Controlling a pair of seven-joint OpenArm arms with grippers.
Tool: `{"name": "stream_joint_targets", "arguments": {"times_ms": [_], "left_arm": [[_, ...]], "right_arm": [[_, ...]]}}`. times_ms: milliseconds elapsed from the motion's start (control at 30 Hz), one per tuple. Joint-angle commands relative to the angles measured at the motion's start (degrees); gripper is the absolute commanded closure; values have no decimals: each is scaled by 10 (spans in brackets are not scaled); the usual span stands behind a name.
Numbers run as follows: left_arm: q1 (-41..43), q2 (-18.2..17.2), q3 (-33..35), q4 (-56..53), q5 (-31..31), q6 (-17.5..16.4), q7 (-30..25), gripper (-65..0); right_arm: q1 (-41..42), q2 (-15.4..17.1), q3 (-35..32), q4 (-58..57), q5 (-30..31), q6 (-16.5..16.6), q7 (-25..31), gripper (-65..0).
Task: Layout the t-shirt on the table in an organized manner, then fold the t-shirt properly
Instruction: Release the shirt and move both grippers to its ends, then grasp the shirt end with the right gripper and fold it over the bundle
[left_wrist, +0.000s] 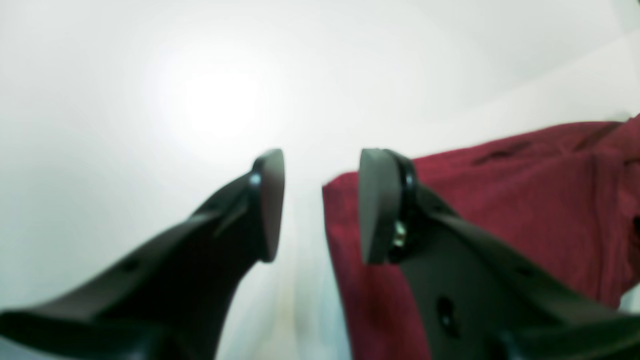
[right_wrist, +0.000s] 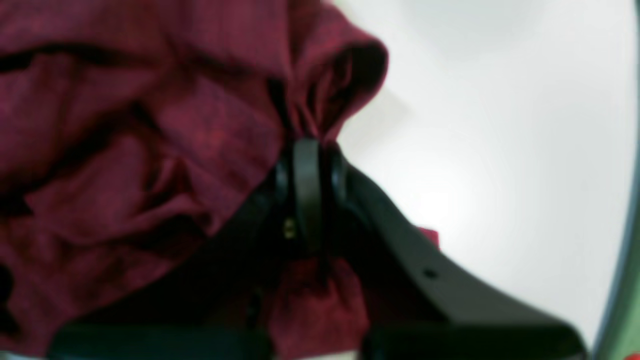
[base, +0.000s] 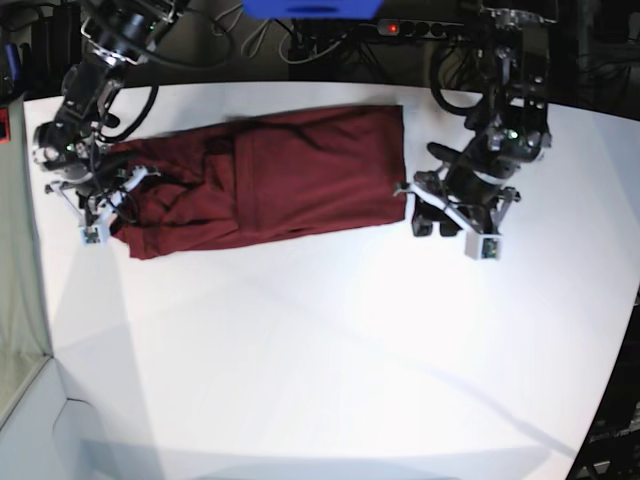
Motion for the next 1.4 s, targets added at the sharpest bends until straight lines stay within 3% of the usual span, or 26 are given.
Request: {"name": "stream_joint_targets", "arguments": {"times_ms": [0,267,567,700,833,1367], "left_arm": [[0,-3,-8,12,-3,0,-10,-240],[37,-13,-19,-55,3,0,-10,-240],[42,-9,-15,-85,-1,0,-12,-240],[26,2,-8,-100,2,0,-11,-240],[17,8,-6,-106,0,0,-12,-240],[9,16,-8,-108,0,0,-16,-240]], "right_arm": [[11,7,0,21,8,2,15,0],[-1,-11,-4,83,8,2,14,0],[-35,-79,-9,197,9,2,14,0],[-65,-83,-55,241,10,2,5,0],[-97,-83,-109,268,64,2,-10,0],[-167,-83,-318,281,148,2,-9,0]]}}
